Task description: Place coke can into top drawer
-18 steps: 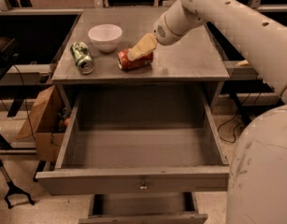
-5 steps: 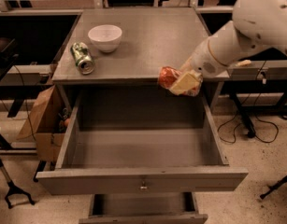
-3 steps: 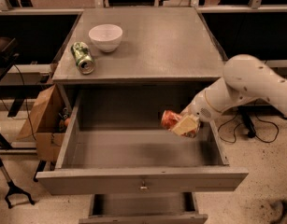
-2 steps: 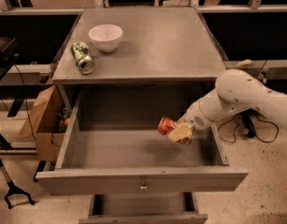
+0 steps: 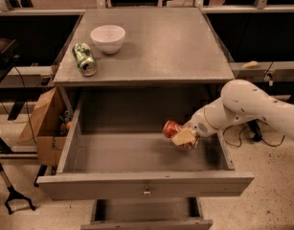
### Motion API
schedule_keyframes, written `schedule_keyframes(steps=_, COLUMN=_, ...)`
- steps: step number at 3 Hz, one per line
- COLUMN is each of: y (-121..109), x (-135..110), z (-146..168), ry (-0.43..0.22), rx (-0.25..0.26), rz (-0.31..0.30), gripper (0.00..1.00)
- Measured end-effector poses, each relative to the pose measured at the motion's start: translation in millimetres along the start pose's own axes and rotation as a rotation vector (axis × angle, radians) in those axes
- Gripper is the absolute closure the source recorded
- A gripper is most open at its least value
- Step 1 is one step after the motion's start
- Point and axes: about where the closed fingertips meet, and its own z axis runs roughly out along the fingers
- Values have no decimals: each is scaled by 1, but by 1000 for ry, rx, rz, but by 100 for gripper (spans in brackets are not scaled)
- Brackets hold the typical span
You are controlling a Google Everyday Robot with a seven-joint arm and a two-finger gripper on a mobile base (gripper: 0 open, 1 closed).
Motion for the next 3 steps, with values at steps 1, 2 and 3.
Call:
schedule_keyframes(steps=1, y=0, x=0, z=0, ry=-2, rx=2, rz=2, gripper=11)
schedule_keyframes(steps=2, y=0, x=0, z=0, ry=-2, rx=2, rz=2, gripper=0)
schedule_keyframes(steps=3, y=0, x=0, z=0, ry=-2, rx=2, rz=2, gripper=0)
